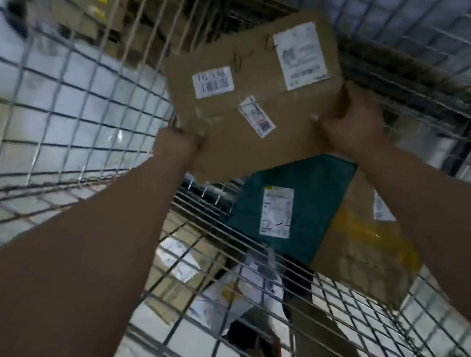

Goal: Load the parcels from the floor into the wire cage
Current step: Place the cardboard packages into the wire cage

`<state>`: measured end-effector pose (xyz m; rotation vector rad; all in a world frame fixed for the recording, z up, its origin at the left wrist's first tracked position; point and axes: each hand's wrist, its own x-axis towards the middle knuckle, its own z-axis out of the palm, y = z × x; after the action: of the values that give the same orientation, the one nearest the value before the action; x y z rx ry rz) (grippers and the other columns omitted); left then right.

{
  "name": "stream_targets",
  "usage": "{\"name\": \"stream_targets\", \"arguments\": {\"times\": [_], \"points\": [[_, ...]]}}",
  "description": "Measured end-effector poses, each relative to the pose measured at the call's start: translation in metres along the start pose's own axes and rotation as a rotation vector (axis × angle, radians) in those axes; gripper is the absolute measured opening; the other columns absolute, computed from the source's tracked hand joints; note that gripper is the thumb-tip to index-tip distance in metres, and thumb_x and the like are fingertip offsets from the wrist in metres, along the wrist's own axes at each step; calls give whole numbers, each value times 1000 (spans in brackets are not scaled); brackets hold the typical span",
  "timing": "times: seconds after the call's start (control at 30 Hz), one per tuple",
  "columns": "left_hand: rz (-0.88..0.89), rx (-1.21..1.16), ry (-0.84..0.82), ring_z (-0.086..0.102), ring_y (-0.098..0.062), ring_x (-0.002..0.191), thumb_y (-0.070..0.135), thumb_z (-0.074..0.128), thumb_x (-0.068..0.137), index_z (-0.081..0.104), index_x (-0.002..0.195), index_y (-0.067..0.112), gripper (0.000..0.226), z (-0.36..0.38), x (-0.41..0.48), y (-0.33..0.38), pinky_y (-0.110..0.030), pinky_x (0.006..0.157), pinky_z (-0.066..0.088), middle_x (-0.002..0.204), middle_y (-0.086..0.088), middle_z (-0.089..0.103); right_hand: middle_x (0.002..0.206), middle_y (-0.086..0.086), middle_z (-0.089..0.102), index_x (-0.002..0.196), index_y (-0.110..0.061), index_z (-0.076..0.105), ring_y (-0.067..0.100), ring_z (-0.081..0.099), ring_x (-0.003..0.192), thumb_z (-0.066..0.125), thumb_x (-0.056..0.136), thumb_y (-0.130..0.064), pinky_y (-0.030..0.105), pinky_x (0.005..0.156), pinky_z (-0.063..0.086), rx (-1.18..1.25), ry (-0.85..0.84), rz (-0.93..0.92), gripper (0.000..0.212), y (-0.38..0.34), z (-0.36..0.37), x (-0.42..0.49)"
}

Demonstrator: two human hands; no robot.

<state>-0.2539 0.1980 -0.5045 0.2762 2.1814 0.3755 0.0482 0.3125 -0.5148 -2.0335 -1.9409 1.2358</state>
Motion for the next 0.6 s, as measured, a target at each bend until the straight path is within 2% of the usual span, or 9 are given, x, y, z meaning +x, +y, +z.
{"name": "stream_targets", "arguments": {"times": [0.07, 0.13, 0.2, 0.27, 0.33, 0.43, 0.53, 0.6], "points": [[-101, -81, 17, 72, -39, 84, 32, 72, 65, 67, 92, 14, 33, -3, -5, -33, -62, 75, 61, 91, -16, 73, 157, 13, 41, 158, -24, 35, 35, 35, 144, 75, 86, -51, 42, 117, 32, -55, -46, -74, 86, -25, 16, 12], [-174, -219, 4, 72, -39, 87, 28, 72, 68, 66, 104, 12, 40, 6, -15, -57, -62, 76, 61, 95, -13, 72, 156, 12, 42, 157, -26, 37, 34, 37, 143, 75, 84, -55, 39, 113, 35, -113, -100, -123, 87, -46, 30, 26], [-191, -342, 30, 71, -37, 95, 38, 76, 66, 63, 113, 15, 53, 18, -27, -70, -59, 80, 62, 104, -9, 71, 153, 13, 44, 155, -25, 40, 35, 41, 140, 74, 80, -61, 38, 109, 38, -176, -140, -167, 90, -65, 38, 39], [-187, -392, 119, 66, -33, 104, 47, 76, 70, 60, 124, 13, 66, 27, -39, -71, -49, 90, 57, 115, -7, 67, 151, 15, 44, 154, -25, 39, 38, 43, 137, 73, 76, -68, 40, 109, 40, -216, -148, -184, 95, -75, 42, 53], [-175, -411, 169, 61, -28, 107, 37, 69, 89, 56, 131, 11, 51, 38, -44, -73, -39, 91, 50, 122, -7, 63, 152, 14, 45, 155, -27, 39, 37, 45, 137, 74, 74, -71, 43, 113, 41, -260, -149, -209, 99, -79, 39, 66], [-283, -484, 170, 61, -34, 108, 33, 63, 94, 52, 131, 9, 46, 55, -50, -79, -46, 96, 52, 122, -11, 61, 149, 11, 51, 153, -26, 42, 34, 49, 136, 67, 66, -86, 48, 115, 41, -301, -192, -319, 109, -88, 36, 80], [-345, -520, 227, 60, -33, 110, 34, 59, 99, 51, 135, 7, 45, 64, -63, -85, -38, 89, 48, 118, -9, 58, 145, 18, 52, 154, -23, 43, 37, 50, 132, 72, 71, -76, 45, 113, 41, -378, -236, -403, 102, -111, 40, 79], [-390, -548, 269, 62, -35, 113, 32, 56, 100, 51, 136, 6, 45, 65, -67, -88, -39, 86, 49, 126, -14, 61, 145, 19, 49, 154, -23, 43, 38, 49, 132, 77, 74, -67, 44, 113, 40, -385, -264, -437, 97, -130, 48, 75]]}}
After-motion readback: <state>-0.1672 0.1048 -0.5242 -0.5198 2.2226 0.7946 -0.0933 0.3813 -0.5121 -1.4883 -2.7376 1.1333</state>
